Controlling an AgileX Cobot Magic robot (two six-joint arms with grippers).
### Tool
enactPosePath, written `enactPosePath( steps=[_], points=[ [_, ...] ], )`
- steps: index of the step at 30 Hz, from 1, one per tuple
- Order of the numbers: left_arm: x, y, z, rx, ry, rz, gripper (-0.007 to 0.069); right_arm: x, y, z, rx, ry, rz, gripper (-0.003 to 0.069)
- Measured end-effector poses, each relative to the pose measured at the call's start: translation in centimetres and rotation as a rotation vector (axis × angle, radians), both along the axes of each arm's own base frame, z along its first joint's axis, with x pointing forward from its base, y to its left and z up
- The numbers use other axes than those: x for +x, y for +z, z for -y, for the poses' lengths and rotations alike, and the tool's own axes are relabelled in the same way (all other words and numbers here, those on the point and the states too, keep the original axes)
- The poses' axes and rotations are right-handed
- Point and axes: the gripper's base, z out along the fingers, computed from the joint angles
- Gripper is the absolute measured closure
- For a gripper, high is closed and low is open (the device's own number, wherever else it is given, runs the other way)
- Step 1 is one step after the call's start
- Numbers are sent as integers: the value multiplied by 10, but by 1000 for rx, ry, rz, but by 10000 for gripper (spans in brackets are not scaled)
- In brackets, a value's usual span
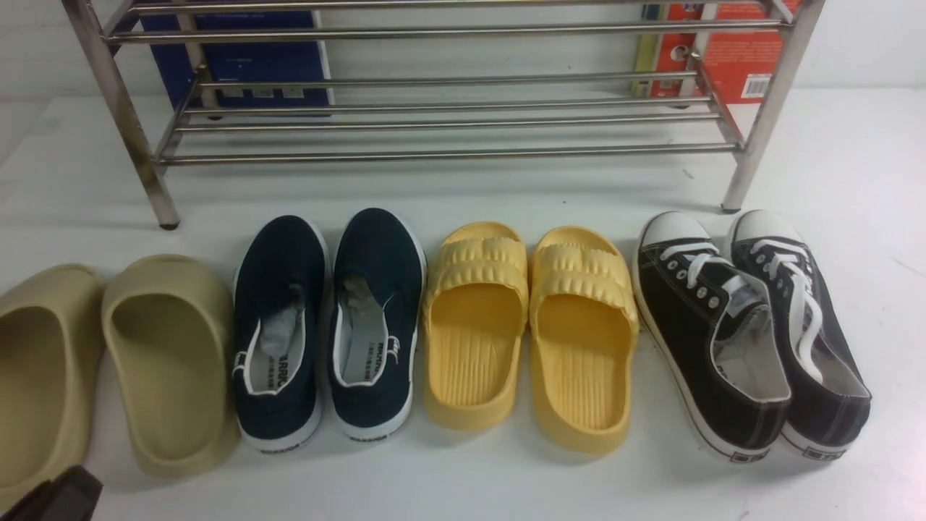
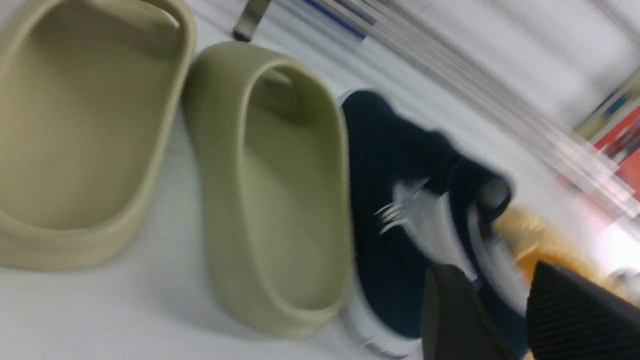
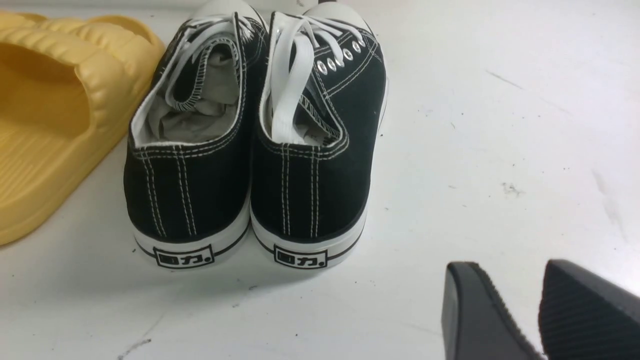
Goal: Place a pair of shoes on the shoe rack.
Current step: Use the left arm to grab the shoe closest to it
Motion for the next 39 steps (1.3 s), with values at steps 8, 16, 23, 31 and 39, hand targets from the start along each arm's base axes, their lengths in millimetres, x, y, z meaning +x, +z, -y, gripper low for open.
enactPosePath(
  steps=[8,16,23,31,39],
  points=[
    [0,20,-1,-376,31,114,404,0,0,0,0,0,0,419],
    [13,113,17,-31,-189,-200,638,0,0,0,0,0,0,419],
    [69,149,38,249,-446,-480,638,0,0,0,0,0,0,419],
    [115,130,92,426,-658,-648,638,0,0,0,0,0,0,419],
    [115,132,100,418,-675,-623,638,0,0,0,0,0,0,419]
  ],
)
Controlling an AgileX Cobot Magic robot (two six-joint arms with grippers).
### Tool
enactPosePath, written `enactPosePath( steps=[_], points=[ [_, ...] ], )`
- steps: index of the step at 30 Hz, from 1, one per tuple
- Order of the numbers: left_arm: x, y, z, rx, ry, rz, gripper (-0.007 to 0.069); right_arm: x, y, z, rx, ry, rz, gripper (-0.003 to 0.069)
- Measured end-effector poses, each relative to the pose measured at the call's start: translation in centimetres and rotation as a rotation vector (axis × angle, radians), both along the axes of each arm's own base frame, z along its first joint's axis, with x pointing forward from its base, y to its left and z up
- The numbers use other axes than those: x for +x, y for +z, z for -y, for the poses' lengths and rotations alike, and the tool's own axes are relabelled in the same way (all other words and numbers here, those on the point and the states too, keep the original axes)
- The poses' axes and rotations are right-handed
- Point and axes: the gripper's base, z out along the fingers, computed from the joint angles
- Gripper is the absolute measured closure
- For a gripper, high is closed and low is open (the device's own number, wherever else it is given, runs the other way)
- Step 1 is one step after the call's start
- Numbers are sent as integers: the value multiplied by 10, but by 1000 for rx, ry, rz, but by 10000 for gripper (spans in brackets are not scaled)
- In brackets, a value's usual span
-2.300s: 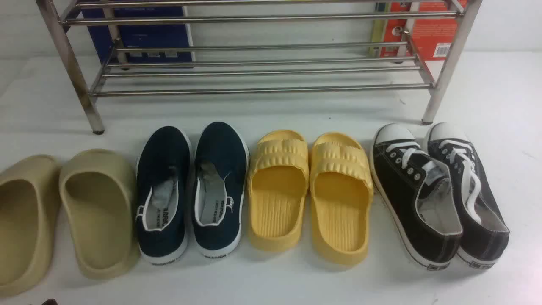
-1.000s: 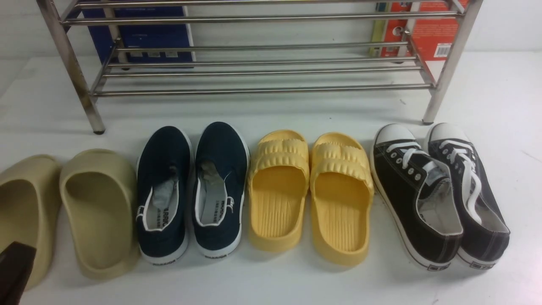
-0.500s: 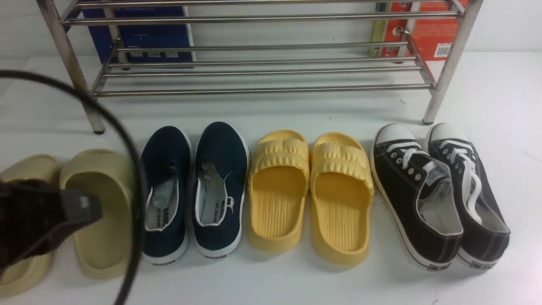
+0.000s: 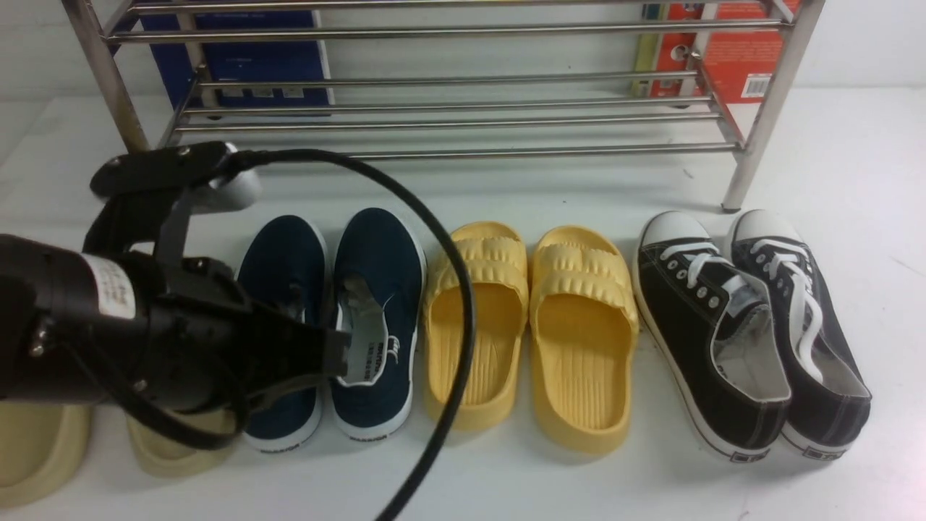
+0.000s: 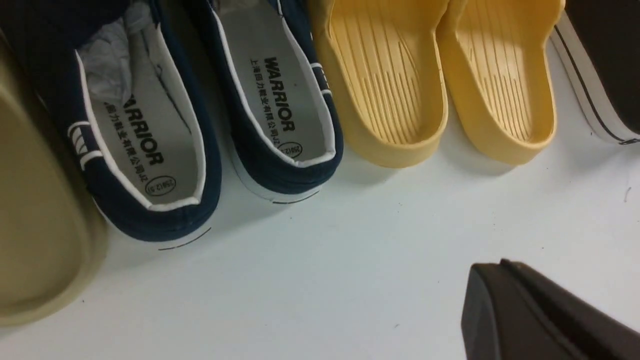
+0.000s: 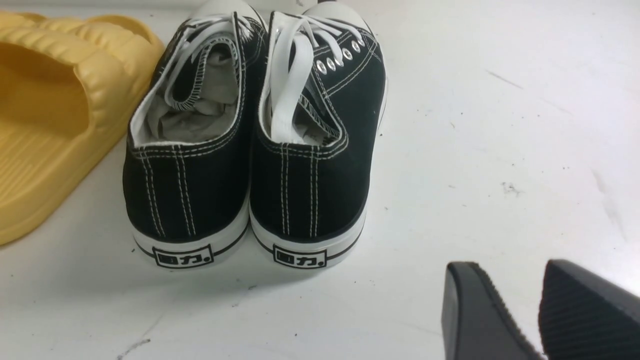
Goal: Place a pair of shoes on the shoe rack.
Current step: Use the left arm to grab the shoe closest to it
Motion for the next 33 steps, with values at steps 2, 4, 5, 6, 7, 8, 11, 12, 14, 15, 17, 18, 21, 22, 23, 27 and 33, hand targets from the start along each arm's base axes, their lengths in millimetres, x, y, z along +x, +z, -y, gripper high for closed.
enactPosePath(
  steps=[2,4,5,6,7,8,11,12,14,15,17,18,21,22,23,27,33],
  points=[
    [1,-3,0,5,14,-24,638,0,0,0,0,0,0,419],
    [6,-7,2,19,35,-55,638,0,0,0,0,0,0,419],
    [8,-8,1,24,44,-64,638,0,0,0,0,0,0,419],
    [18,-14,2,49,76,-108,638,0,0,0,0,0,0,419],
    [24,-17,2,64,94,-128,638,0,0,0,0,0,0,419],
    [33,-22,1,80,114,-148,638,0,0,0,0,0,0,419],
    [61,-35,-4,111,182,-205,638,0,0,0,0,0,0,419],
    [65,-36,-5,114,193,-213,638,0,0,0,0,0,0,419],
    [85,-45,-14,128,247,-242,638,0,0,0,0,0,0,419],
    [100,-51,-19,138,275,-263,638,0,0,0,0,0,0,419],
    [115,-58,-19,158,285,-278,638,0,0,0,0,0,0,419],
    [121,-61,-18,167,283,-279,636,0,0,0,0,0,0,419],
    [132,-67,-16,179,282,-284,592,0,0,0,-1,0,0,419],
    [132,-67,-16,181,281,-284,587,0,0,0,-1,0,0,419],
    [137,-71,-15,190,280,-292,536,0,0,0,-1,0,0,419],
    [143,-84,-13,210,277,-319,399,0,0,0,-1,0,0,419],
    [149,-101,-12,238,250,-345,325,0,0,0,-1,0,0,419]
  ],
)
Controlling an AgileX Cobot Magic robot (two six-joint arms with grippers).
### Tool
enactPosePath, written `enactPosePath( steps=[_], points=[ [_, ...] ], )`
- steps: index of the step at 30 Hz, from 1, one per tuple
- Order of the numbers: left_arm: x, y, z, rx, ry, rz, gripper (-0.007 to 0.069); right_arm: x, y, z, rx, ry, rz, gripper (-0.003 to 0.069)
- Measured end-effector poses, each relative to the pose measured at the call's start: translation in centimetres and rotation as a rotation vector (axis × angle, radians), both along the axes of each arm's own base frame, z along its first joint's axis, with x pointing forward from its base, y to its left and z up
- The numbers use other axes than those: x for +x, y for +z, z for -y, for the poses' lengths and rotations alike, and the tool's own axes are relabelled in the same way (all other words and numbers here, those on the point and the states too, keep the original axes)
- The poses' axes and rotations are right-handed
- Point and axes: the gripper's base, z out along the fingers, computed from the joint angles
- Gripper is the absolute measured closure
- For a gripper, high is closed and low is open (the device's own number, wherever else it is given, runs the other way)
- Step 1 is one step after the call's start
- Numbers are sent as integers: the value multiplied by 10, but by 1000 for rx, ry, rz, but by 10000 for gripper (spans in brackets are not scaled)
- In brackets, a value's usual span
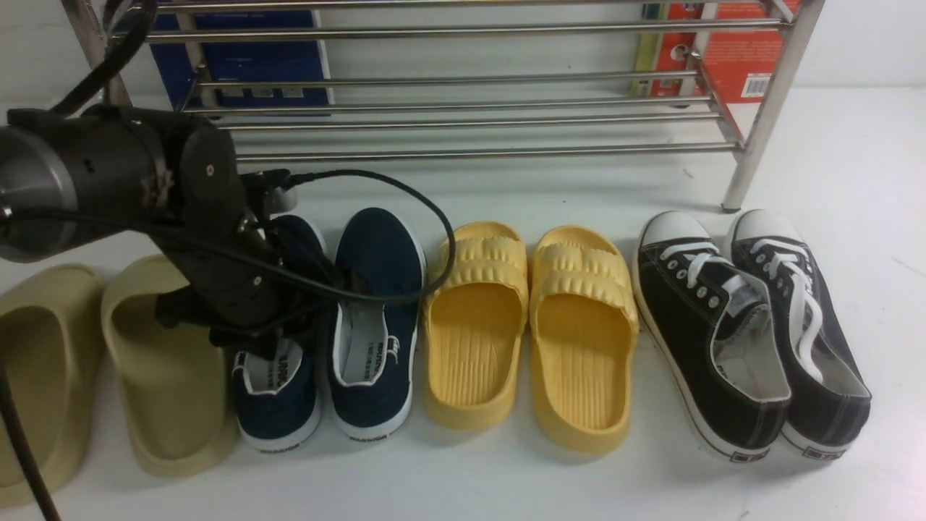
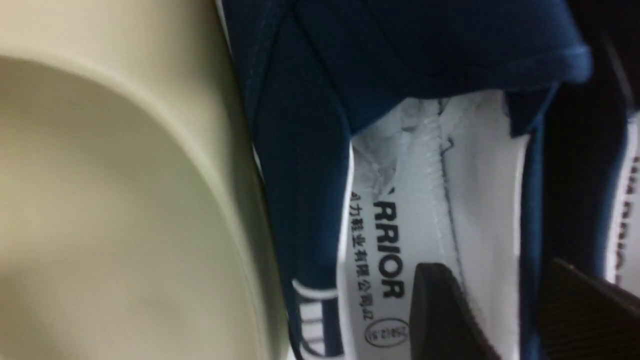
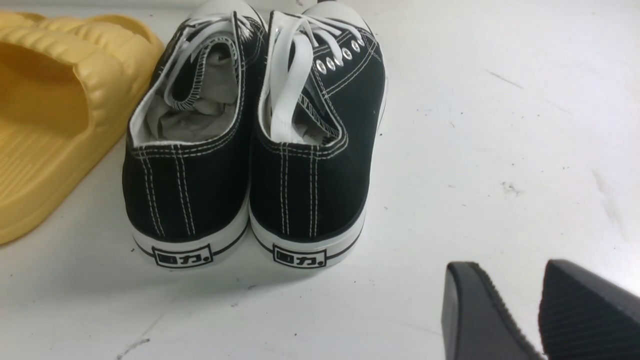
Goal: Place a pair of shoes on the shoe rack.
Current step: Use the left arm to grab the shoe closest to it
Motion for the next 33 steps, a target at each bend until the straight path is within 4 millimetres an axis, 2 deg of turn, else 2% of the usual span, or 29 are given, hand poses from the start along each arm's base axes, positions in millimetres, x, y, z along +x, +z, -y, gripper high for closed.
enactPosePath(
  steps=[5,12,17,19,21,23,26,28,29,30,33],
  points=[
    [2,-8,1,11,-36,-17,326,0,0,0,0,0,0,419],
    [7,-22,3,19,-43,-42,414,0,0,0,0,0,0,419],
    [10,-28,4,11,-33,-56,498,0,0,0,0,0,0,419],
    [9,-27,5,2,-24,-64,579,0,0,0,0,0,0,419],
    [9,-26,5,-1,-22,-64,619,0,0,0,0,0,0,419],
    [7,-21,4,-1,-24,-58,620,0,0,0,0,0,0,419],
    [-2,-2,1,0,-30,-36,620,0,0,0,0,0,0,419],
    [-12,20,-1,-20,-26,0,620,0,0,0,0,0,0,419],
    [-13,22,-1,-23,-26,6,620,0,0,0,0,0,0,419],
    [-22,42,-3,-41,-23,49,620,0,0,0,0,0,0,419],
    [-36,69,-7,-60,-25,128,620,0,0,0,-2,0,0,419]
  ],
)
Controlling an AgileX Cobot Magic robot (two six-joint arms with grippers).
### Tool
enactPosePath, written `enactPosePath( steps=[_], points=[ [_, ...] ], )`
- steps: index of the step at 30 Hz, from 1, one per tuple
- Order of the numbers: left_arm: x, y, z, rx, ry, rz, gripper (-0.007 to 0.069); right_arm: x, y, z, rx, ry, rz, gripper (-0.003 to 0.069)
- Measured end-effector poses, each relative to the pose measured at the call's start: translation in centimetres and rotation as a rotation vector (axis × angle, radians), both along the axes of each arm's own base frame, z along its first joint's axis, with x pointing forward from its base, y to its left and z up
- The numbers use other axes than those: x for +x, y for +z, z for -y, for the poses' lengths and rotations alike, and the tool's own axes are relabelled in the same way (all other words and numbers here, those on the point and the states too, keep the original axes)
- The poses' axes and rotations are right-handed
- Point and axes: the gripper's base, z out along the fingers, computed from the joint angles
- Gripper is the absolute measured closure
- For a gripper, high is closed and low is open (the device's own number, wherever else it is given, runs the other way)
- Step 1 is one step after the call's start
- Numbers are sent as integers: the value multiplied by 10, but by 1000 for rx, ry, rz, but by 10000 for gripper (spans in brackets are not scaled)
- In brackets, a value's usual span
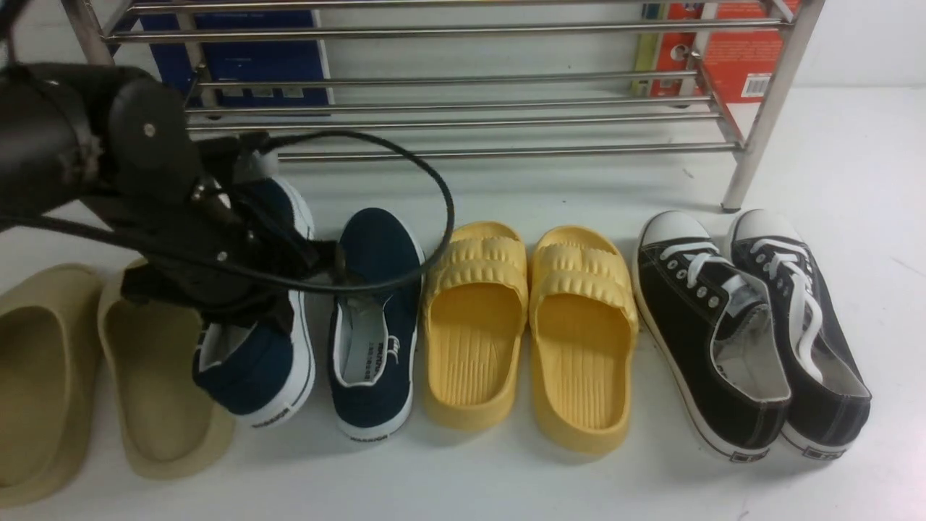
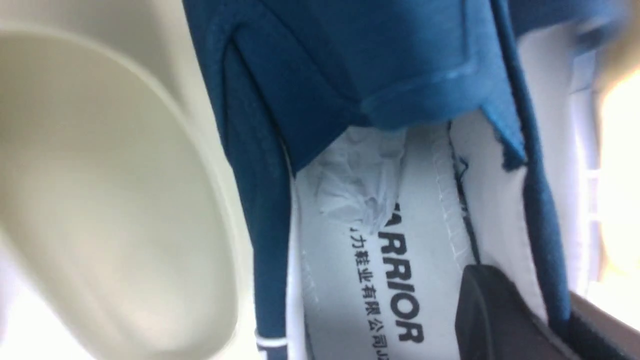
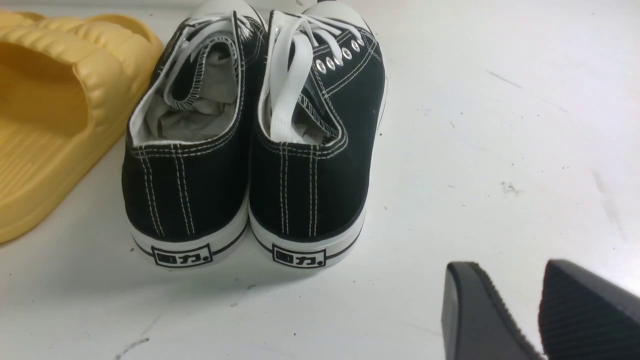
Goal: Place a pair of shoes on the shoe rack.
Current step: Use the left arm to put a shoe into the shoe rack
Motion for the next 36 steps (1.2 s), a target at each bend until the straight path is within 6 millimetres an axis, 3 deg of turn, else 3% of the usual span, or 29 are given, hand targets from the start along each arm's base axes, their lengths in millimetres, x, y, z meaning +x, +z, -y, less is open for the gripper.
enactPosePath(
  steps=[5,10,28,36],
  points=[
    [-18,36,-6,-7,-9,70,620,0,0,0,-1,0,0,419],
    [-7,48,-5,41,-36,51,620,0,0,0,-1,0,0,419],
    [125,23,9,313,-79,72,620,0,0,0,-1,0,0,419],
    [169,12,-6,323,-45,92,620,0,0,0,-1,0,0,419]
  ],
)
